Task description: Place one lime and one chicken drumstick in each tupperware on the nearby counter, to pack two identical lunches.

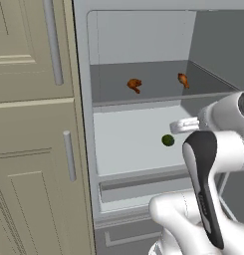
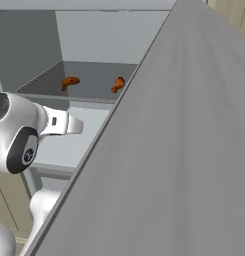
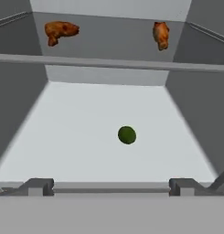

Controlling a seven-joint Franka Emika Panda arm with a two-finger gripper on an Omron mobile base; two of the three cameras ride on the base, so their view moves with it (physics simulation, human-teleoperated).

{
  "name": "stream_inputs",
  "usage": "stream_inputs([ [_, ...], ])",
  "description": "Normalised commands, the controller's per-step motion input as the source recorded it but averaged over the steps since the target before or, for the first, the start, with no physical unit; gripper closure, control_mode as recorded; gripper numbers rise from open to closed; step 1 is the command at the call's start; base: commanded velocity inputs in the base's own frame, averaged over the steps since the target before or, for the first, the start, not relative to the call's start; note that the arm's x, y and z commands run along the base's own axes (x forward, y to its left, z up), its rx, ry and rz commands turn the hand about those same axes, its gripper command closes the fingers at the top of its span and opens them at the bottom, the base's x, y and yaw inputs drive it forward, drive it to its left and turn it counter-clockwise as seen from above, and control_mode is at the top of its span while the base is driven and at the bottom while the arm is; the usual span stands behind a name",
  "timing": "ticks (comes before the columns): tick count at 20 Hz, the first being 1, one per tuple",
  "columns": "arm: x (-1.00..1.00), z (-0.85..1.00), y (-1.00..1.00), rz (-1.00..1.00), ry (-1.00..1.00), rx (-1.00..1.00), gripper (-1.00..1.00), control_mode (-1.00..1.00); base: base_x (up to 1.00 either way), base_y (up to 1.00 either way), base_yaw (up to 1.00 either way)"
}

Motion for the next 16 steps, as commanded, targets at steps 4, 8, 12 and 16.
stream_inputs([
  [4,0.0,0.41,0.24,-0.06,-0.08,0.03,-1.0,-1.0,0.0,0.0,0.0],
  [8,0.0,0.39,0.18,0.0,-0.07,0.1,-1.0,-1.0,0.0,0.0,0.0],
  [12,0.0,0.33,0.08,0.0,-0.03,0.13,-1.0,-1.0,0.0,0.0,0.0],
  [16,0.03,0.2,0.29,0.02,-0.04,0.04,-1.0,-1.0,0.0,0.0,0.0],
])
